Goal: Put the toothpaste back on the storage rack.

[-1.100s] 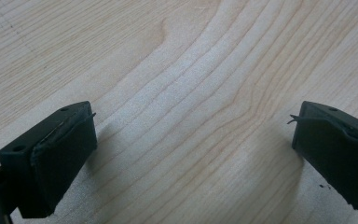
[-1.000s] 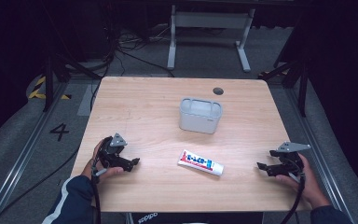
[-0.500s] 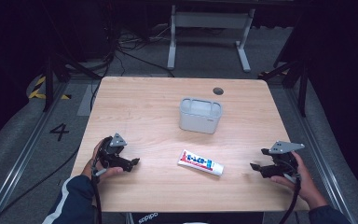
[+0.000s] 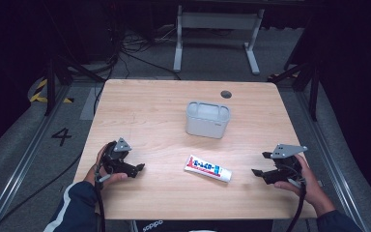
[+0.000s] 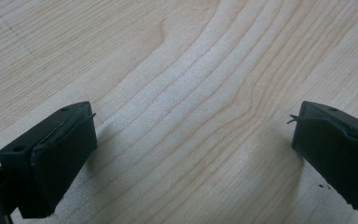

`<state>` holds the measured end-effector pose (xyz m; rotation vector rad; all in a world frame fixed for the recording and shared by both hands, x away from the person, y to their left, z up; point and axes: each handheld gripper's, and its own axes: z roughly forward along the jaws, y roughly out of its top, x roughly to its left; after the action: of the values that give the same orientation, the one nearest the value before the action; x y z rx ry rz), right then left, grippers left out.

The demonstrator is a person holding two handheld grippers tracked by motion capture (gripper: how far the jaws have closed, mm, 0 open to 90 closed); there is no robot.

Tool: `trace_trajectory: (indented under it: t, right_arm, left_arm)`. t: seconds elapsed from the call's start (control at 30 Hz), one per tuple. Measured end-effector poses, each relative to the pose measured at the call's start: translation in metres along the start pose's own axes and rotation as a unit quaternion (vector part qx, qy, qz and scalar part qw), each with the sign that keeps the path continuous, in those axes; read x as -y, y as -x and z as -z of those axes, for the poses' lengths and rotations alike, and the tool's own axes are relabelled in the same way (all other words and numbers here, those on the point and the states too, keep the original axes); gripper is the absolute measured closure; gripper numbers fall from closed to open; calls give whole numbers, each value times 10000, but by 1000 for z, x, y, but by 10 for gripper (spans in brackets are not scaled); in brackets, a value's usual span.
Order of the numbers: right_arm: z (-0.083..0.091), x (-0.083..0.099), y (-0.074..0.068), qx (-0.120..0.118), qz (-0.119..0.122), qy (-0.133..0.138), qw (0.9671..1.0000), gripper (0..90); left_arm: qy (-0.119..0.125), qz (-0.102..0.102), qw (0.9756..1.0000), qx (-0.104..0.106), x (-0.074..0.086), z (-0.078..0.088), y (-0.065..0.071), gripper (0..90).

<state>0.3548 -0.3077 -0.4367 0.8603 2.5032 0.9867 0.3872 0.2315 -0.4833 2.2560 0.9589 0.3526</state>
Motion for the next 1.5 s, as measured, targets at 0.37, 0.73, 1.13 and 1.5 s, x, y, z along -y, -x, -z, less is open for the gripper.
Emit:
trace_trajectory:
  t: [0.37,0.73,1.13,1.5]
  right_arm:
    - [-7,-14,-12,-130,291,-62,9995,228]
    - [-16,-31,-21,-249,463,-55,9986,230]
    - [-32,-67,-43,-530,815,-20,9953,255]
    - [-54,-87,-60,-785,1107,-148,9906,259]
  left_arm:
    - [-1,13,10000,10,0,0,0,2]
    - [2,12,10000,8,0,0,0,2]
    - [1,11,10000,1,0,0,0,2]
    - [1,16,10000,6,0,0,0,2]
